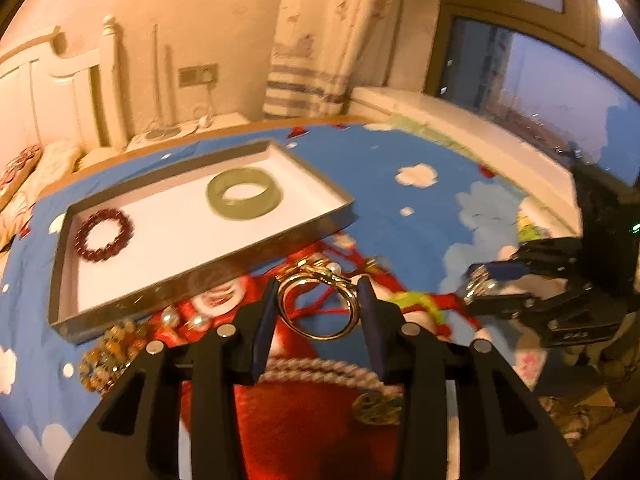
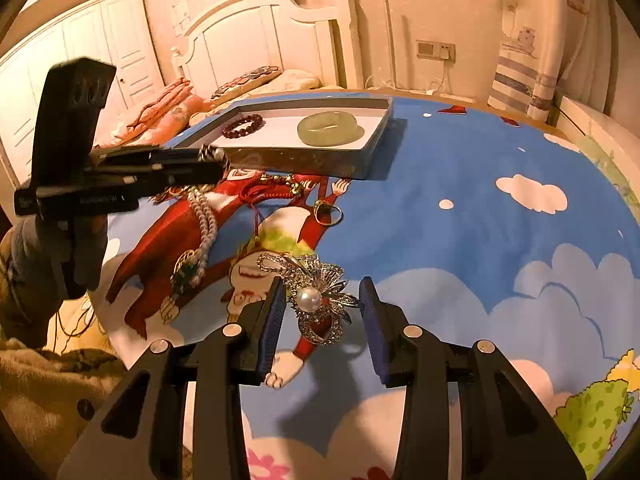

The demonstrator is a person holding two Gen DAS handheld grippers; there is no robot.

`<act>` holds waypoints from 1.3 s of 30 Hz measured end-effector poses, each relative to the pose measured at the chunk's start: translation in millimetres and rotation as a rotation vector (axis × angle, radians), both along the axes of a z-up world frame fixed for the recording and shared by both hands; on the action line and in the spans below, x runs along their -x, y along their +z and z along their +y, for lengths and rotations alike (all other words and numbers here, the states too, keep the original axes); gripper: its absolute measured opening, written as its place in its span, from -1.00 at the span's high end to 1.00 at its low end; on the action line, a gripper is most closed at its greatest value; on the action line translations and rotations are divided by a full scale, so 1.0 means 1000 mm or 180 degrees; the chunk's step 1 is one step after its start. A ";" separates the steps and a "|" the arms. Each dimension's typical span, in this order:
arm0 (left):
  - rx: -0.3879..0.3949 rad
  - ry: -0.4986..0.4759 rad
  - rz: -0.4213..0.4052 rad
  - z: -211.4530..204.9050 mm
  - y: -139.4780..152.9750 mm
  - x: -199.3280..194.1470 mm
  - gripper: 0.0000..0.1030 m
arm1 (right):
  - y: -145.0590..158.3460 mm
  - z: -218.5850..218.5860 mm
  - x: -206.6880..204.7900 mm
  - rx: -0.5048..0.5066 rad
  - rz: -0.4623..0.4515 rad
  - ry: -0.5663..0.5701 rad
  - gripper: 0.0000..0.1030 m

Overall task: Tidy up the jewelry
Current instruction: 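Place the ring on the bracelet with the left gripper while the right gripper sets the brooch on the bangle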

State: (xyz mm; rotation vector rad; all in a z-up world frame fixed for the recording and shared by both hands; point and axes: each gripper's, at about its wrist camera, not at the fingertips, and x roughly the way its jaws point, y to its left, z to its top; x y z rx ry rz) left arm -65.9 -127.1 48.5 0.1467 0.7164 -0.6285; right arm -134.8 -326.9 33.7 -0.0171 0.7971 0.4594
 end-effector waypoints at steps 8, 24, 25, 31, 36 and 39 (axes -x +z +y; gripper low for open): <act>-0.0280 0.0395 -0.0098 0.018 -0.001 -0.015 0.25 | 0.007 0.018 -0.028 0.0109 -0.0048 -0.0187 0.26; -0.0602 0.1391 -0.0196 0.049 0.014 -0.103 0.25 | 0.039 0.087 -0.130 0.0090 -0.0356 -0.0174 0.26; -0.0624 0.1442 -0.0181 0.050 0.013 -0.108 0.25 | 0.040 0.090 -0.138 0.0079 -0.0338 -0.0216 0.26; -0.0714 0.1722 -0.0001 0.056 0.003 -0.130 0.25 | 0.036 0.111 -0.187 0.0155 -0.0098 -0.0385 0.26; -0.0776 0.1865 0.0122 0.061 -0.006 -0.135 0.25 | 0.031 0.129 -0.209 0.0341 0.0017 -0.0406 0.26; -0.0766 0.1924 0.0182 0.066 -0.011 -0.139 0.25 | 0.027 0.137 -0.219 0.0423 0.0053 -0.0421 0.26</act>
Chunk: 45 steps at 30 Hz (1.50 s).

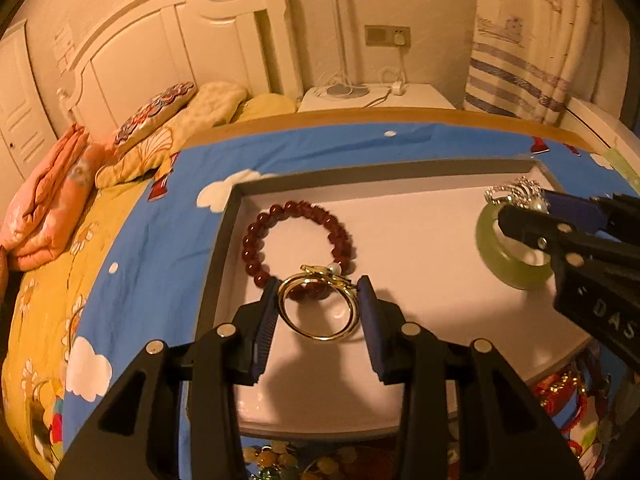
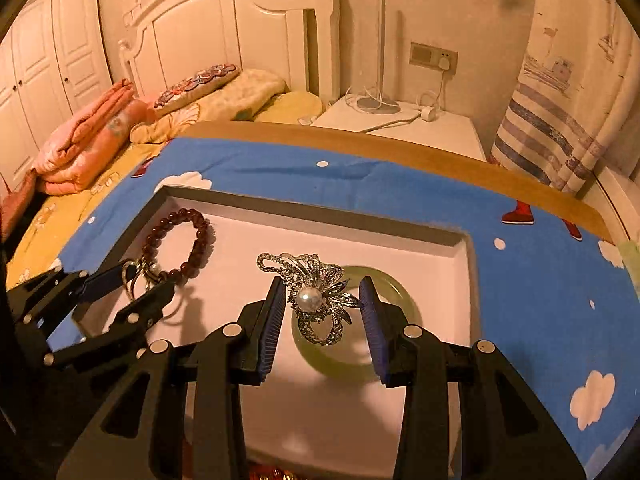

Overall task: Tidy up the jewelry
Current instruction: 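Place the ring on the bracelet with the left gripper while the right gripper sets the brooch on the bangle, then grasp another gold ring from the pile with the right gripper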

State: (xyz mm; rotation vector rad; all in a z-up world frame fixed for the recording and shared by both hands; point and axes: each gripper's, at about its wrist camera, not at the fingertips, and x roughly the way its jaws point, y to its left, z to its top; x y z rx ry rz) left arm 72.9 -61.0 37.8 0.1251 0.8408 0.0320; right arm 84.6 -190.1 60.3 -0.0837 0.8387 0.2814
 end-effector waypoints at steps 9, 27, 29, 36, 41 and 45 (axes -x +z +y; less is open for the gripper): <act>0.0012 0.0107 -0.0067 0.008 -0.001 0.002 -0.20 | -0.003 0.011 -0.010 0.0045 -0.0022 -0.0077 -0.17; 0.0062 0.0136 -0.0226 0.016 0.007 0.030 -0.63 | 0.006 -0.006 0.020 -0.0039 -0.0206 -0.0070 -0.43; 0.0075 0.0118 -0.0251 0.015 0.010 0.035 -0.67 | 0.007 -0.010 0.027 -0.0040 -0.0239 -0.0065 -0.48; 0.0005 0.0072 -0.0387 0.011 0.020 0.055 -0.82 | 0.007 -0.029 0.053 -0.0081 -0.0330 -0.0088 -0.54; 0.0005 0.0063 -0.0442 0.014 0.022 0.066 -0.85 | 0.008 -0.046 0.073 -0.0130 -0.0375 -0.0150 -0.58; -0.0001 0.0071 -0.0436 0.017 0.021 0.071 -0.87 | 0.005 -0.060 0.085 -0.0150 -0.0354 -0.0170 -0.62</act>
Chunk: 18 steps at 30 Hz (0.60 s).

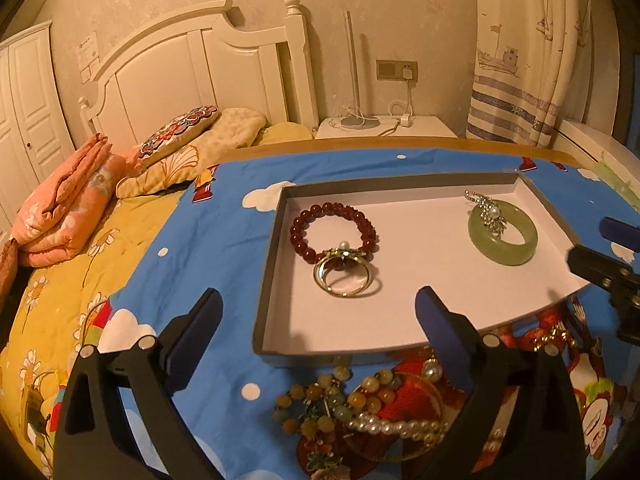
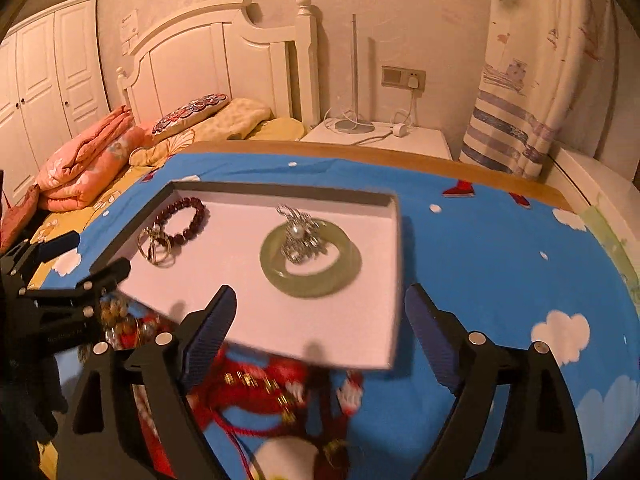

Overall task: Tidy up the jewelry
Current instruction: 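Grasp another gold ring from the pile with the right gripper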

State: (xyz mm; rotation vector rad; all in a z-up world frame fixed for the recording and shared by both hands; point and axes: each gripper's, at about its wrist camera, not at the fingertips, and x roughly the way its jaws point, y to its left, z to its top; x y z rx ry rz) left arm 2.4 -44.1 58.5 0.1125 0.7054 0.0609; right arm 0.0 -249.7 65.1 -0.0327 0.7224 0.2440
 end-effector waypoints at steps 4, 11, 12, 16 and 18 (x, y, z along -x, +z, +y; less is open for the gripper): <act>-0.0043 0.0027 0.0019 0.005 -0.005 0.006 -0.87 | -0.008 -0.015 0.013 0.0007 0.0041 -0.0065 -0.63; -0.0047 0.0186 -0.0013 0.021 -0.014 0.027 -0.87 | -0.024 -0.046 0.037 -0.0006 0.0167 -0.0197 -0.64; 0.0008 0.0224 -0.0017 0.028 -0.014 0.031 -0.88 | -0.026 -0.051 0.041 -0.0010 0.0185 -0.0204 -0.64; 0.0144 0.0406 -0.0033 0.057 -0.013 0.047 -0.95 | -0.029 -0.066 0.054 -0.0025 0.0269 -0.0197 -0.64; 0.0170 0.0481 -0.0003 0.068 -0.016 0.054 -0.95 | -0.031 -0.067 0.061 0.0045 0.0299 -0.0133 -0.64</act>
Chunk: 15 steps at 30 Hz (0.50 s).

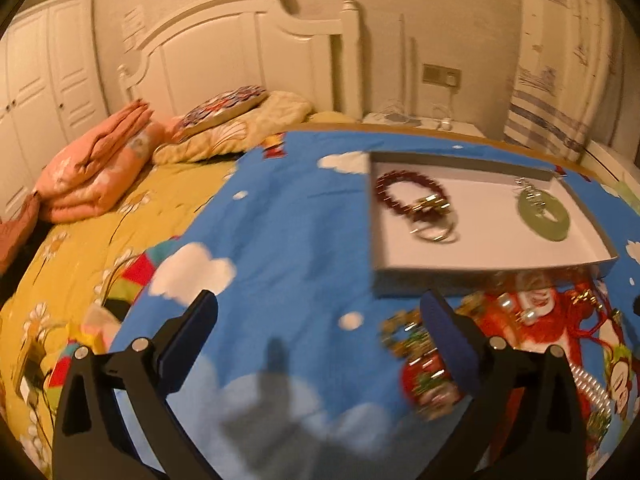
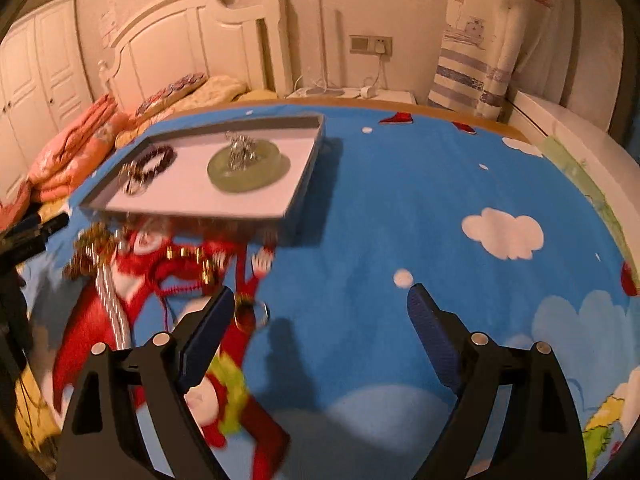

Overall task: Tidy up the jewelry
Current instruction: 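Grasp another gold ring from the pile with the right gripper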

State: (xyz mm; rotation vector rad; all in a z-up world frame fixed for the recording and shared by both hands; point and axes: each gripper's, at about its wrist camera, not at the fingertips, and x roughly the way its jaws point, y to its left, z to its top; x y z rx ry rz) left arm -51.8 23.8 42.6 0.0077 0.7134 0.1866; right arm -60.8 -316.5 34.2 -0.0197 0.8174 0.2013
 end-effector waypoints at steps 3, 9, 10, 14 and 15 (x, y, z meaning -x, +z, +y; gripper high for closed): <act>0.0150 0.0069 0.0061 0.016 -0.004 0.010 -0.95 | -0.003 0.001 0.009 0.0074 0.0069 0.0137 -0.64; 0.0337 0.0115 0.0208 0.026 -0.013 0.013 -0.95 | -0.010 0.018 0.011 0.0198 0.0187 0.0416 -0.44; 0.0334 0.0135 0.0245 0.025 -0.014 0.012 -0.95 | -0.012 0.020 0.008 0.0192 0.0215 0.0435 -0.36; 0.0378 0.0173 0.0338 0.027 -0.019 0.008 -0.95 | -0.014 0.028 -0.004 0.0144 0.0284 0.0504 -0.21; 0.0405 0.0178 0.0336 0.028 -0.019 0.008 -0.95 | -0.014 0.030 -0.006 0.0157 0.0280 0.0529 -0.18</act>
